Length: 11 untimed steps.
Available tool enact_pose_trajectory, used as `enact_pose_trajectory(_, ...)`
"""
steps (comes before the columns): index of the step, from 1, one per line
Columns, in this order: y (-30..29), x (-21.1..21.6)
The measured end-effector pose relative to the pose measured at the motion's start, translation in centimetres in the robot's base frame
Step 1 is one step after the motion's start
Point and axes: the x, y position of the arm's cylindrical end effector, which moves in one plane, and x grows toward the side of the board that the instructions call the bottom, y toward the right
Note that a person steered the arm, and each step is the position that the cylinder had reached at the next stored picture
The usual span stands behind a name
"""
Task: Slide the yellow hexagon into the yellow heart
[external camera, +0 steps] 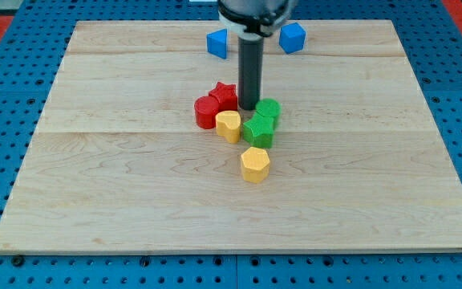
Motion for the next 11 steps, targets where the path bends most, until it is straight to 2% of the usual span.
enact_pose_trajectory(1, 0.0, 0.0)
enact_pose_trajectory(2, 8.7, -2.6)
enact_pose_trajectory(3, 13.4, 3.3)
enact_pose_trajectory(4, 9.6, 3.9)
enact_pose_trajectory(6, 8.6, 2.3)
enact_pose_trajectory(7, 3.8, 1.2)
enact_pose_trajectory(8, 4.9, 1.2)
enact_pose_trajectory(9, 16.3, 6.6)
enact_pose_trajectory(10, 7.0, 12.3)
enact_pose_trajectory(11, 1.3, 8.6)
